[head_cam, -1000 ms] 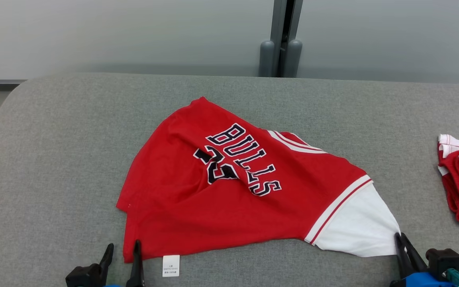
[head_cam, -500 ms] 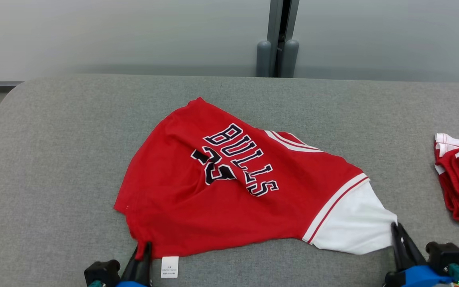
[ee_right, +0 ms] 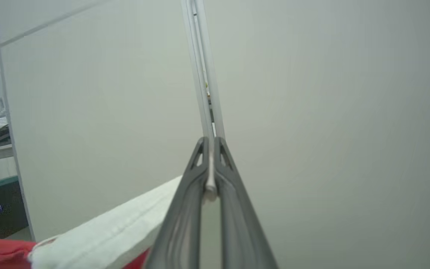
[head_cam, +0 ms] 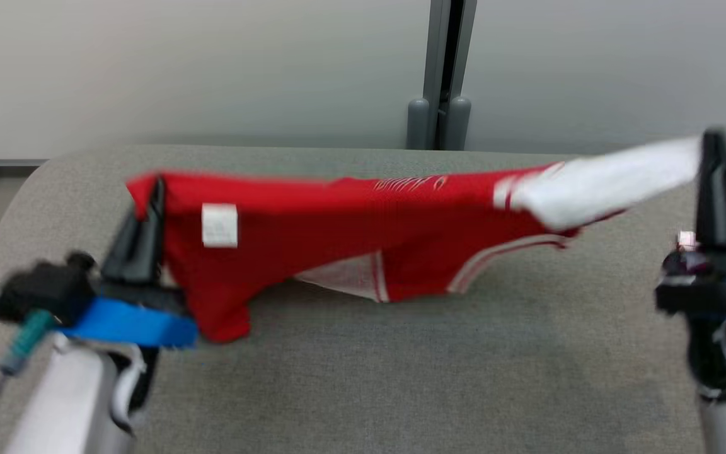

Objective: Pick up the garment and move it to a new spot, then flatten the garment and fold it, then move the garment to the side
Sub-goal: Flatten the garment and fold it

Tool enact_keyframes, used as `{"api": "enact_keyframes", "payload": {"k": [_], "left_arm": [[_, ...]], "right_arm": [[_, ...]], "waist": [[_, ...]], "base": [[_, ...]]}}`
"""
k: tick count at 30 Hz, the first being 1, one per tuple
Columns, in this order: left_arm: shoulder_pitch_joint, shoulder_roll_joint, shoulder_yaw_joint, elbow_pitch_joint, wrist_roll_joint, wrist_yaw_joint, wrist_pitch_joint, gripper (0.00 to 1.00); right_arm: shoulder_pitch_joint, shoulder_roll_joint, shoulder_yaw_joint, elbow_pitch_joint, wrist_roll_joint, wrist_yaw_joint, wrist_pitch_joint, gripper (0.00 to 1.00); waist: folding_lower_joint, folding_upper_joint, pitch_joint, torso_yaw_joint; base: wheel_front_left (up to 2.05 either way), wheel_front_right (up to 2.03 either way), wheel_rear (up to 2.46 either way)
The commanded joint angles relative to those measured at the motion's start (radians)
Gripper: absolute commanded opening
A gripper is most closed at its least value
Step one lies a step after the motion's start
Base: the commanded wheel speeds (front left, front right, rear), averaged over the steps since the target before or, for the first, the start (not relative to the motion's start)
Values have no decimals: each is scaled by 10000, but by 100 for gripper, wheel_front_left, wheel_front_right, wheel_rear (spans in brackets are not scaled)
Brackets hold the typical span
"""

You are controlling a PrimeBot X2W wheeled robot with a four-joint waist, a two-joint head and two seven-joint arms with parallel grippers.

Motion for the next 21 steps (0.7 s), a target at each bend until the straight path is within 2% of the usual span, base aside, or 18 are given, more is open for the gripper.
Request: {"api": "enact_keyframes", "payload": {"k": [1,7,11,13,17,18,19,21], "left_arm": [[-594,375,-56,-292,27,-9,-24,0],[-2793,1606,-123,-1069,-367,-9,467,0],[-3708,1864,-249,-1046,-563,-8,1096,0],[-4231,1883,-354,-878,-768,-5,1450,0],[-5256,1893,-576,-215,-844,3,1913,0],[-5876,1760,-583,287,-901,4,1855,0],[-5876,1760,-583,287,-901,4,1855,0],[-6585,1629,-606,916,-795,54,1644,0]], "right_arm": [[-500,-311,72,-387,204,-3,-3,0],[-2859,-1600,459,-1273,701,-3,643,0],[-4125,-2078,742,-1151,477,-3,1105,0],[-4891,-2286,932,-762,288,-3,1316,0],[-6489,-2262,1132,518,-12,-3,1357,0],[-7372,-2352,1236,1225,-445,-3,1159,0],[-7372,-2352,1236,1225,-445,-3,1159,0],[-8231,-2266,1108,2061,-872,-3,872,0]], "waist": [[0,0,-83,-21],[0,0,-107,-22],[0,0,150,5],[0,0,408,16],[0,0,1117,-6],[0,0,1558,-28],[0,0,1558,-28],[0,0,1940,-58]], "base": [[0,0,0],[0,0,0],[0,0,0],[0,0,0],[0,0,0],[0,0,0],[0,0,0],[0,0,0]]}}
